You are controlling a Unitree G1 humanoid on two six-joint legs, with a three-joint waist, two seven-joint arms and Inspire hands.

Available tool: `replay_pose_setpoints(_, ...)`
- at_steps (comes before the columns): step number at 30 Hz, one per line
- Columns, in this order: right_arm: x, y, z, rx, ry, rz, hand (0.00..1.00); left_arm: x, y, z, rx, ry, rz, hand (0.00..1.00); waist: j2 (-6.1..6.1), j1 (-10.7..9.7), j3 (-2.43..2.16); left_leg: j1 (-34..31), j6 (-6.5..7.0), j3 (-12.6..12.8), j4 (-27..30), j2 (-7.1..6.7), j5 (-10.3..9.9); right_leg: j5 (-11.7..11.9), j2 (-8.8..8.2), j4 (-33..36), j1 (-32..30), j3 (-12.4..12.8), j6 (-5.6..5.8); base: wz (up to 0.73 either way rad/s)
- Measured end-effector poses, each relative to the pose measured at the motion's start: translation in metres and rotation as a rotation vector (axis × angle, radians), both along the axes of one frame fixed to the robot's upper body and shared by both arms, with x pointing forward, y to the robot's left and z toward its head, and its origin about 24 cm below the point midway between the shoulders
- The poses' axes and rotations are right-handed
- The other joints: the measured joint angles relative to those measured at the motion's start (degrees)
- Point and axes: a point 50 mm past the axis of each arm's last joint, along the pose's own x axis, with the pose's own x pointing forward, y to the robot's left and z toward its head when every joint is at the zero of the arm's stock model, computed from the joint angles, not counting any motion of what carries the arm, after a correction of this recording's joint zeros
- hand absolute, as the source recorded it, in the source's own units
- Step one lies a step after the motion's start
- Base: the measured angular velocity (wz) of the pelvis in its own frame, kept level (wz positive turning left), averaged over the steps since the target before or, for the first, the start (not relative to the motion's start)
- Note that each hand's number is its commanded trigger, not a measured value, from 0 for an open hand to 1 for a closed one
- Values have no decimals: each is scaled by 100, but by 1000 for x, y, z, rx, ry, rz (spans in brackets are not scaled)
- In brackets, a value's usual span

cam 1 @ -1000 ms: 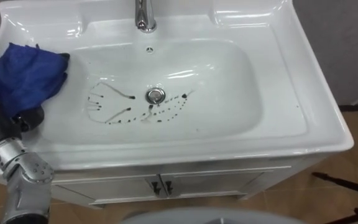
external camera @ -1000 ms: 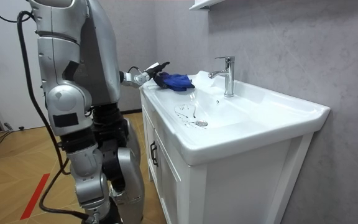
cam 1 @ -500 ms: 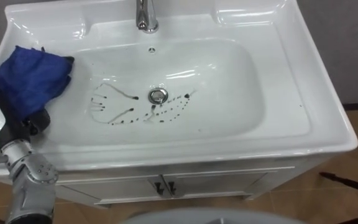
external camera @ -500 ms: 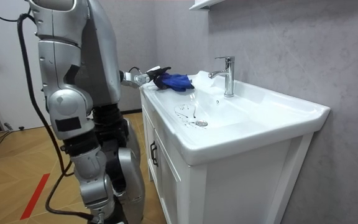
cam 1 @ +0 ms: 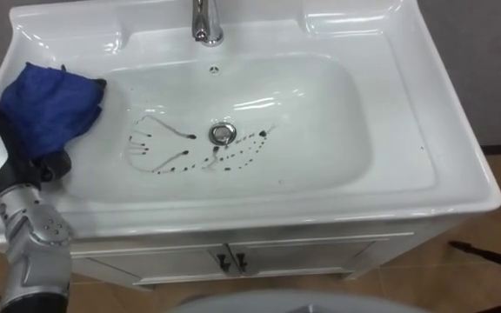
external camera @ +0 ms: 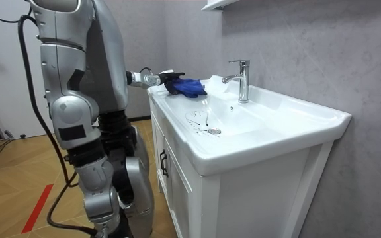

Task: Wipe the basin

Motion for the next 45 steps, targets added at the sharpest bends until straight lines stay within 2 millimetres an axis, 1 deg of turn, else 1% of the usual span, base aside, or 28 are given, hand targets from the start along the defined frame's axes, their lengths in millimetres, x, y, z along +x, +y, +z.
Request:
replay_pose_setpoints(2, -1, 0, 0, -2, 14, -4, 0, 7, 0, 4, -15, 14, -14, 0, 15, 6, 20, -13, 0, -17, 1, 0, 0, 0, 7, -2, -4, 6, 0, 2)
replay_pose_setpoints(5, -2, -1, 1, -6, 15, -4, 0, 14, 1, 8, -31, 32, -27, 0, 23, 9, 27, -28, -1, -27, 2, 0, 1, 0, 11, -7, -11, 7, 0, 1)
replay_pose_setpoints(8, -2, -2, 1, -10, 16, -3, 0, 18, 4, 11, -35, 48, -38, 0, 48, 10, 58, -36, -1, -26, 2, 1, 1, 0, 15, -18, -14, 7, 0, 0)
replay_pose_setpoints(10, -4, -2, 1, -12, 20, -5, 0, 18, 5, 11, -40, 62, -44, 0, 67, 0, 63, -72, -1, -46, 14, -1, 1, 0, 15, -45, -4, -13, 0, 5)
replay_pose_setpoints(11, -4, -2, 1, -12, 23, -6, 0, 19, 5, 11, -47, 75, -48, 0, 74, 5, 46, -80, -1, -65, 29, -2, 1, 1, 17, -60, -4, -19, 0, 7)
replay_pose_setpoints(13, -4, -2, 1, -12, 23, -6, 0, 20, 5, 13, -60, 89, -58, 0, 91, 4, 59, -87, -2, -72, 32, -2, 1, 2, 19, -75, -3, -30, -1, 2)
replay_pose_setpoints(17, -2, -2, 1, -14, 20, 0, 0, 22, 4, 16, -67, 122, -82, 0, 108, 8, 57, -87, -3, -79, 32, -2, 2, 2, 18, -96, 25, -69, -1, 1)
replay_pose_setpoints(19, -2, -3, 1, -14, 20, 1, 0, 23, 3, 18, -74, 130, -95, 33, 98, 9, 62, -75, -4, -87, 32, -2, 2, 2, 17, -100, 56, -98, -1, 6)
replay_pose_setpoints(20, -1, -4, 1, -15, 17, 3, 0, 23, 3, 18, -80, 137, -97, 53, 103, 13, 61, -76, -4, -87, 33, -2, 2, 2, 16, -102, 57, -106, -1, 4)
replay_pose_setpoints(21, -1, -4, 1, -15, 15, 4, 0, 23, 3, 18, -81, 140, -98, 93, 105, 13, 62, -78, -4, -87, 33, -2, 2, 2, 16, -104, 56, -111, -1, 0)
replay_pose_setpoints(22, 1, -5, 2, -14, 11, 5, 0, 24, 2, 19, -80, 148, -104, 100, 111, 13, 59, -80, -4, -89, 33, -2, 2, 2, 14, -106, 58, -121, -1, 0)
replay_pose_setpoints(27, 6, -7, 3, -24, 1, 43, 0, 30, 3, 26, -76, 157, -120, 100, 116, 10, 71, -80, -4, -91, 32, -9, 2, 1, 6, -114, 56, -122, 1, 0)
replay_pose_setpoints(32, 13, -9, 3, -25, -10, 79, 0, 34, 9, 34, -35, 208, -149, 100, 122, -39, 67, -84, -2, -92, 34, -33, 3, -11, -22, -108, 41, -117, 21, 0)
replay_pose_setpoints(36, 16, -9, 3, -30, -13, 98, 0, 35, 14, 39, -28, 235, -162, 100, 135, -84, 60, -98, -1, -93, 44, -47, 2, -19, -37, -113, 49, -128, 33, 1)
replay_pose_setpoints(41, 20, -9, 3, -32, -22, 104, 0, 36, 15, 39, -50, 268, -174, 100, 185, -153, 28, -86, -1, -94, 43, -50, 2, -20, -38, -96, 72, -148, 35, 1)
replay_pose_setpoints(45, 20, -9, 3, -34, -23, 104, 0, 38, 14, 40, -61, 277, -185, 100, 203, -159, 25, -86, -1, -94, 42, -50, 2, -21, -38, -96, 73, -149, 37, 0)
